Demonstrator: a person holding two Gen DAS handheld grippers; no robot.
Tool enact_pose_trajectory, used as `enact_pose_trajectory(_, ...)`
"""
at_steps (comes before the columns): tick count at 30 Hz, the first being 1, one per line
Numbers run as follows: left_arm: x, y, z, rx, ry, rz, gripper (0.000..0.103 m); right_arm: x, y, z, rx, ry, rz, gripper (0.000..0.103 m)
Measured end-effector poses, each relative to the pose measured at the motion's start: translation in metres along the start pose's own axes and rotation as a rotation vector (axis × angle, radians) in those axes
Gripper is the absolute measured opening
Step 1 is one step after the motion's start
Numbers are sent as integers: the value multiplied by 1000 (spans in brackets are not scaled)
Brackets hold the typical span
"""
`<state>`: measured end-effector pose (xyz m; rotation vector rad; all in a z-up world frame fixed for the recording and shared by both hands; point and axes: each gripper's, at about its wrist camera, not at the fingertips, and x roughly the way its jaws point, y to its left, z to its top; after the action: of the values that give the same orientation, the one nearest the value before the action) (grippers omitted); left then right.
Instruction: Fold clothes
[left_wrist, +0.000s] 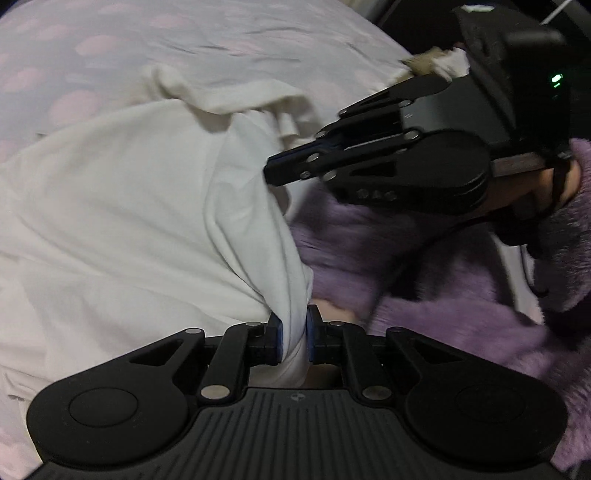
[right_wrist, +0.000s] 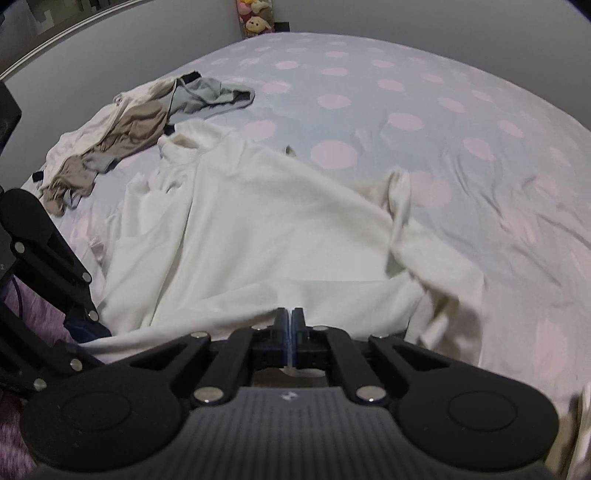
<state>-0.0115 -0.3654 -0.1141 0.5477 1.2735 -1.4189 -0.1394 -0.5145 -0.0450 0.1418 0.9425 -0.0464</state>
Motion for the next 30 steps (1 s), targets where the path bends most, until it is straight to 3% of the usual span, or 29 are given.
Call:
enact_pose_trajectory(4,-8,-17,-2,22,-21,-118,10,-9,0,-12,25,-2,8,3)
enact_pose_trajectory(9,-1,-13,-1,-32,-24,-95,12,-20,0,-26,55,-5,19,10)
enact_pose_trajectory(13,-18,2,-3,-91,-74,-62,29,-23,-7,-22,71,-25,6,13)
enact_pose_trajectory(16,-37,20,-1,-120,-128,-12,44,-25,-14,-16,83,-43,-6,29)
enact_pose_trajectory(22,-72,55,13,-170,-222,116,45,-29,-26,-6,105,-78,-29,32)
enact_pose_trajectory(30,-94,111,37,-175,-261,394,45,-12,-40,11,116,-72,-40,43)
